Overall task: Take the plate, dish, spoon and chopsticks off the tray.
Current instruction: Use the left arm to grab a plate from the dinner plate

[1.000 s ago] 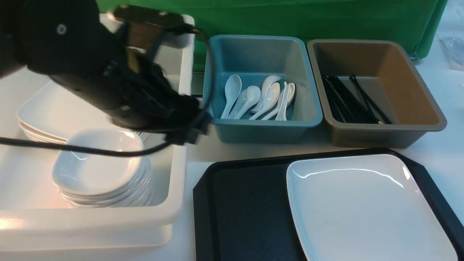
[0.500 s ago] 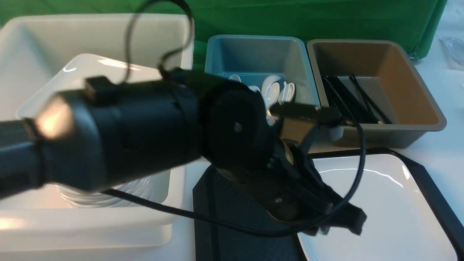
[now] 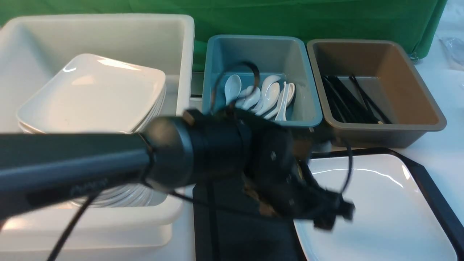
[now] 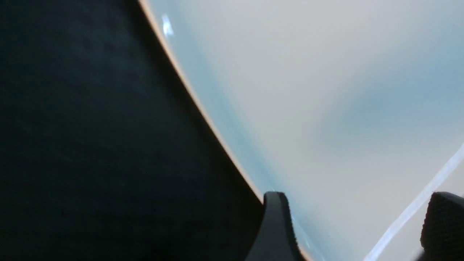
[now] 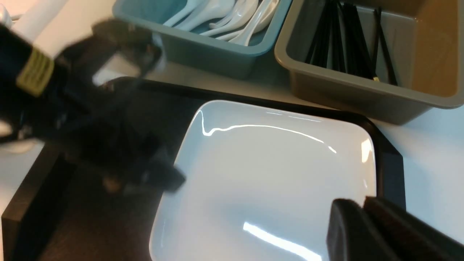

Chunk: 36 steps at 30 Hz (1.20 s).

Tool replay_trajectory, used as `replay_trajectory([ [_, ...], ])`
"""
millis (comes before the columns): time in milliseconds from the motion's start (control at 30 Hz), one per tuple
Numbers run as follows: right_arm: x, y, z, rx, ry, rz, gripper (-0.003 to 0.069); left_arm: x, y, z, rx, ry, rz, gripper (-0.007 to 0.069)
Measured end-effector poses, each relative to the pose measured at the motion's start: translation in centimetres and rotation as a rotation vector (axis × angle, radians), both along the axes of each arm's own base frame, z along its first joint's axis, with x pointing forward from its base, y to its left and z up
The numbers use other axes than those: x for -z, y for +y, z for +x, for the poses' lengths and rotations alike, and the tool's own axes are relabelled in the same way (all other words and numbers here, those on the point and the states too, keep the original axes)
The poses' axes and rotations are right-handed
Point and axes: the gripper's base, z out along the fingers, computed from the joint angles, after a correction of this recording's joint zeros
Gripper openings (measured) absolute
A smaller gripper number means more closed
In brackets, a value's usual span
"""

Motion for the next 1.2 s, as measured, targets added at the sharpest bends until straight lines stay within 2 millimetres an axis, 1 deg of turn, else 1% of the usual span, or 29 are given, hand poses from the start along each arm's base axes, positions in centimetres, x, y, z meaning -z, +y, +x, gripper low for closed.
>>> replay_trajectory([
  [33,0.0,0.0,0.0,0.000,0.001,0.000,0.0091,-0.3,0.5,0.8,-0.023,-0.009,-0.007,0.0501],
  [67,0.0,0.0,0.0,0.000,0.001,0.000,0.0091,-0.5,0.6,1.0,-0.028,-0.013,-0.010,0.0501],
  [100,0.0,0.0,0.0,0.000,0.001,0.000,0.0091,-0.9,1.6,2.5,-0.061,-0.028,-0.020,0.0501],
  [133,0.0,0.0,0.0,0.000,0.001,0.000,0.0091,-1.1,2.1,3.3,-0.071,-0.037,-0.026,0.0501],
  [167,0.0,0.0,0.0,0.000,0.001,0.000,0.0091,-1.1,2.2,3.5,-0.071,-0.040,-0.024,0.0501],
  [233,0.0,0.0,0.0,0.000,0.000,0.000,0.0091,-1.1,2.8,5.1,-0.065,-0.056,-0.039,0.0504],
  [267,0.0,0.0,0.0,0.000,0.000,0.000,0.0091,-1.0,2.7,5.1,-0.060,-0.058,-0.039,0.0504],
  [333,0.0,0.0,0.0,0.000,0.000,0.000,0.0091,-0.1,2.3,5.9,-0.023,-0.067,-0.027,0.0505],
  [400,0.0,0.0,0.0,0.000,0.000,-0.001,0.0091,0.5,2.0,6.2,-0.018,-0.060,-0.021,0.0505],
  [433,0.0,0.0,0.0,0.000,0.000,-0.001,0.0092,1.5,1.6,6.7,-0.011,-0.049,-0.010,0.0505],
  [500,0.0,0.0,0.0,0.000,0.000,-0.001,0.0094,2.8,1.1,7.2,-0.008,-0.035,0.004,0.0505],
  [600,0.0,0.0,0.0,0.000,0.000,-0.001,0.0099,4.5,0.6,7.9,-0.003,-0.017,0.022,0.0505],
  [633,0.0,0.0,0.0,0.000,0.000,-0.001,0.0099,4.6,0.6,7.9,-0.003,-0.015,0.024,0.0505],
  [667,0.0,0.0,0.0,0.000,0.000,-0.001,0.0101,5.3,0.4,8.2,0.004,-0.012,0.037,0.0505],
  [700,0.0,0.0,0.0,0.000,0.000,-0.001,0.0101,5.4,0.4,8.2,0.005,-0.012,0.038,0.0505],
  [767,0.0,0.0,0.0,-0.002,-0.001,-0.004,0.0105,6.4,0.1,8.6,0.006,-0.017,0.043,0.0505],
  [967,-0.1,0.0,0.0,-0.010,-0.012,-0.014,0.0109,7.4,-0.5,9.3,-0.018,-0.046,-0.003,0.0505],
  [1133,-0.1,0.0,0.1,-0.011,-0.017,-0.013,0.0112,7.6,-0.8,9.7,-0.029,-0.056,-0.021,0.0505],
  [1200,-0.1,0.0,0.1,-0.012,-0.019,-0.015,0.0113,7.6,-0.8,9.7,-0.017,-0.062,-0.021,0.0491],
])
